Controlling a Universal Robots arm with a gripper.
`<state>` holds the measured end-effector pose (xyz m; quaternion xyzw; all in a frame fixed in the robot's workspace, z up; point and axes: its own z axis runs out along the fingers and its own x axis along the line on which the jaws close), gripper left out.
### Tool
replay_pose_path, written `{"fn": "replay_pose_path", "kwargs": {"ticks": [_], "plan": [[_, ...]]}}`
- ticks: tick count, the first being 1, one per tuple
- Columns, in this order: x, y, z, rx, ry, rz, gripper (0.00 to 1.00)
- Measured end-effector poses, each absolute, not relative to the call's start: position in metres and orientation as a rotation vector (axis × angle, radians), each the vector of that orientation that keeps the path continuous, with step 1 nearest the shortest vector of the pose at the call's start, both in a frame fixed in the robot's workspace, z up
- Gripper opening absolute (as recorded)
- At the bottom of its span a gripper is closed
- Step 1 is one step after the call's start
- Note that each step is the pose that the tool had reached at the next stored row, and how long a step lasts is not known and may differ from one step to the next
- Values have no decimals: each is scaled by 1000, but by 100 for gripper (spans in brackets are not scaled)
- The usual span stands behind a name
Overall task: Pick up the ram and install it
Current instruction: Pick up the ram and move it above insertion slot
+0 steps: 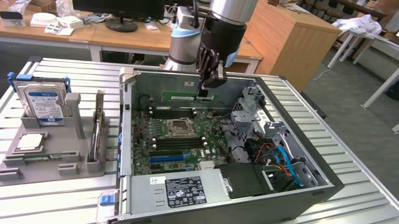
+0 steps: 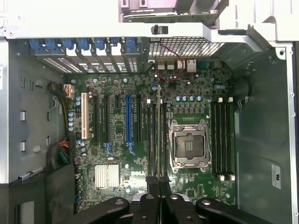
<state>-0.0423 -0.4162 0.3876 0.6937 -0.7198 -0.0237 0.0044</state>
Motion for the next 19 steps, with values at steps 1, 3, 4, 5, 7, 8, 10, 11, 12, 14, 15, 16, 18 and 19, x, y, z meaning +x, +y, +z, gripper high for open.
{"fn": "replay_pose_path", "kwargs": {"ticks": [1,3,4,5,7,8,10,11,12,14,15,16,18,19], "plan": [[-42,-416,387,2173,-2255,-74,12],[-42,-416,387,2173,-2255,-74,12],[-42,-416,387,2173,-2255,-74,12],[-42,-416,387,2173,-2255,-74,12],[-42,-416,387,2173,-2255,-74,12],[-42,-416,387,2174,-2255,-75,12],[-42,-416,385,2173,-2255,-75,12],[-42,-416,384,2173,-2255,-75,12],[-42,-416,383,2173,-2255,-74,12],[-42,-416,381,2173,-2255,-74,12],[-42,-416,379,2173,-2255,-74,12],[-42,-416,378,2173,-2255,-74,12],[-42,-416,375,2173,-2255,-74,12],[-42,-416,374,2173,-2255,-74,12]]}}
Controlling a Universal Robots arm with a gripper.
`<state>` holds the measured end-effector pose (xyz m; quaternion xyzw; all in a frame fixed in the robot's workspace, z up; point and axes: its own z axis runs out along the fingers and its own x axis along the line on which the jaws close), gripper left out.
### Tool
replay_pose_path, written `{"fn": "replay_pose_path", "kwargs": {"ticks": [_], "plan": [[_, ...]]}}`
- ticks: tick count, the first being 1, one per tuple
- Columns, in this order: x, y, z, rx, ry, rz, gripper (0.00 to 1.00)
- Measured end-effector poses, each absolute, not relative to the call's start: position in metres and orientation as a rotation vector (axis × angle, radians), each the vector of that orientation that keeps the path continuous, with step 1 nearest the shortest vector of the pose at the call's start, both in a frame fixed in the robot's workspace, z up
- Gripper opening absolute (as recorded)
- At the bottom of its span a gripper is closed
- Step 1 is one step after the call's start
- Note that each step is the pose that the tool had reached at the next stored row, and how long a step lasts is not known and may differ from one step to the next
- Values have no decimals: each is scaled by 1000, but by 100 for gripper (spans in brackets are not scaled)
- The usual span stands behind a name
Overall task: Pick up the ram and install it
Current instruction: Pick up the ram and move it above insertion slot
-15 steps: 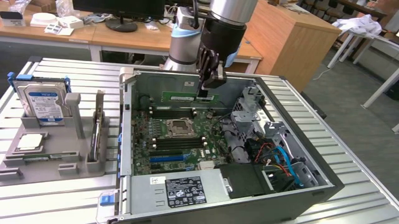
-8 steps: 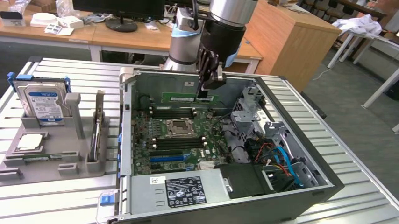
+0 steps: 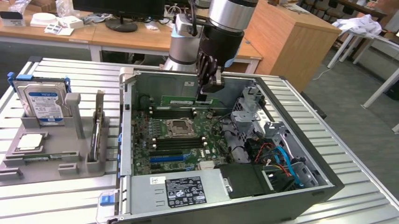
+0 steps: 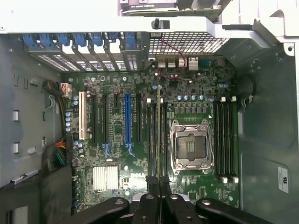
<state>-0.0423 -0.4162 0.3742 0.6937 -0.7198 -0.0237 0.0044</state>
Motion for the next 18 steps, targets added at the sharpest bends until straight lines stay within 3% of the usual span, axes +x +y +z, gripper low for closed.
{"fn": "replay_pose_path", "kwargs": {"ticks": [18], "plan": [[-39,-416,366,2173,-2255,-74,12]]}}
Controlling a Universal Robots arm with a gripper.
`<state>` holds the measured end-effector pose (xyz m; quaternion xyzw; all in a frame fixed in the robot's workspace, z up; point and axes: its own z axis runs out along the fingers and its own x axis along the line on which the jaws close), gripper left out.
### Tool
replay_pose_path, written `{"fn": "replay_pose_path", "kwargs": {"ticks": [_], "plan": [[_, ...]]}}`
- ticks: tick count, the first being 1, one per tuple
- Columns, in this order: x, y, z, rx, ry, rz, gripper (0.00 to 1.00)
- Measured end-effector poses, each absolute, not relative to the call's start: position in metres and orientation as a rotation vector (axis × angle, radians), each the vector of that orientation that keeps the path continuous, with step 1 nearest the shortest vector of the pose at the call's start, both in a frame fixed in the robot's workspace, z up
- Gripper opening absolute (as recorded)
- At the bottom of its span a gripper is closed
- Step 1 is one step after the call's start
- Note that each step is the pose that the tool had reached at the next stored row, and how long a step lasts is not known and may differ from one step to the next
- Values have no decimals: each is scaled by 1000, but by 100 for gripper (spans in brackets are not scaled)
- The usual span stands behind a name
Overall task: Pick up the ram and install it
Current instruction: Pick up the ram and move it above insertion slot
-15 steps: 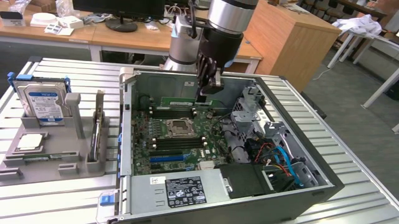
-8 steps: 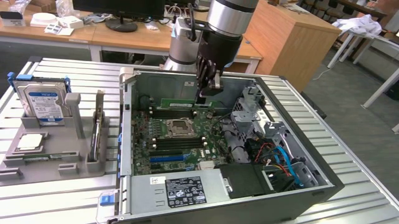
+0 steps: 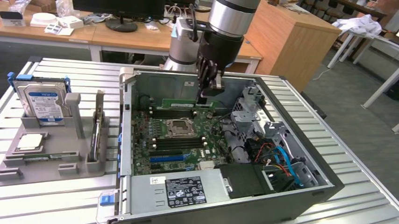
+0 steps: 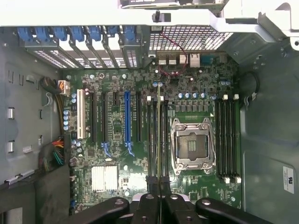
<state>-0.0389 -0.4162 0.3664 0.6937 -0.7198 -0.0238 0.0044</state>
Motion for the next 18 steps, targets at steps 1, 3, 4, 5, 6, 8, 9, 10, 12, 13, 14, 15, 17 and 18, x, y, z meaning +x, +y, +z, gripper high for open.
{"fn": "replay_pose_path", "kwargs": {"ticks": [1,3,4,5,6,8,9,10,12,13,14,15,17,18], "plan": [[-38,-416,366,2173,-2255,-74,12],[-38,-416,366,2173,-2255,-74,12],[-38,-416,366,2173,-2255,-74,12],[-38,-416,366,2173,-2255,-74,12],[-38,-416,366,2173,-2255,-74,12],[-38,-416,365,2173,-2255,-75,12],[-38,-416,364,2173,-2255,-74,12],[-38,-416,362,2173,-2255,-75,12],[-38,-416,360,2173,-2255,-75,12],[-38,-416,359,2173,-2255,-74,12],[-38,-416,357,2173,-2255,-75,12],[-38,-416,356,2173,-2255,-74,12],[-38,-416,354,2173,-2255,-74,12],[-38,-416,353,2173,-2255,-74,12]]}}
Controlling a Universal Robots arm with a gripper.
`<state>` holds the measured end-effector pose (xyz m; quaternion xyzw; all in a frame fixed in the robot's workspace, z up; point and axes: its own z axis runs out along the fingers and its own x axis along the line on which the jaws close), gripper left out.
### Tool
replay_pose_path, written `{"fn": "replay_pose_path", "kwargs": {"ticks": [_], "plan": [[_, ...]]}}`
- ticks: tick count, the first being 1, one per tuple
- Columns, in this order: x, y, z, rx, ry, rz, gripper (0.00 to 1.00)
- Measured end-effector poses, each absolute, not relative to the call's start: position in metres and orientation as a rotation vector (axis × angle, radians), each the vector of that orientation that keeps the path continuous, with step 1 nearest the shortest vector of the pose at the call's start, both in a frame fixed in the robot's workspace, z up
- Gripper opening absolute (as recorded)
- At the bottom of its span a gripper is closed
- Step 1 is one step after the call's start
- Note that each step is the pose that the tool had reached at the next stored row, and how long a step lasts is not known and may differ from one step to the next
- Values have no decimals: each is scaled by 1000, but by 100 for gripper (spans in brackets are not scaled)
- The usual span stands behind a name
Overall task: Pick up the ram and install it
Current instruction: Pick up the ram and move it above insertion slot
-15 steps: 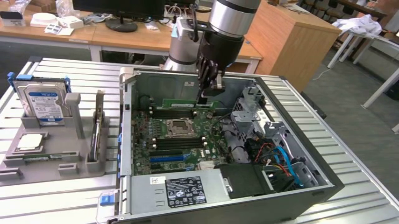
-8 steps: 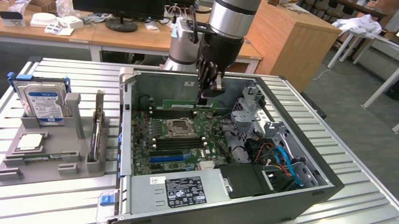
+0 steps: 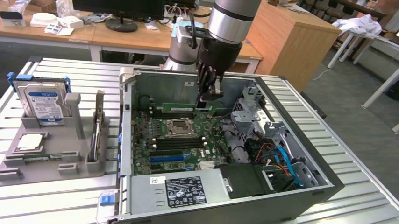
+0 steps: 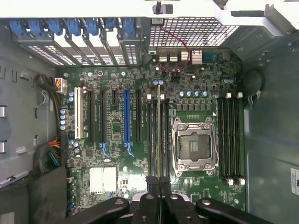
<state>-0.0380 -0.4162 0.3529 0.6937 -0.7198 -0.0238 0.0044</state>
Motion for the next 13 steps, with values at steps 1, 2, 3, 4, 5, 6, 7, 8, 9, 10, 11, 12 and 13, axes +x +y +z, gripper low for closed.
{"fn": "replay_pose_path", "kwargs": {"ticks": [1,2,3,4,5,6,7,8,9,10,11,12,13], "plan": [[-38,-416,352,2173,-2255,-74,12],[-38,-416,351,2173,-2255,-74,12],[-38,-416,350,2173,-2255,-74,12],[-38,-416,348,2173,-2255,-74,12],[-38,-416,347,2173,-2255,-74,12],[-38,-416,346,2173,-2255,-74,12],[-38,-416,346,2173,-2255,-74,12],[-38,-416,346,2173,-2255,-74,12],[-38,-416,346,2173,-2255,-74,12],[-38,-416,346,2173,-2255,-74,12],[-38,-416,346,2173,-2255,-74,12],[-37,-416,346,2173,-2255,-74,12],[-36,-416,346,2173,-2255,-74,12]]}}
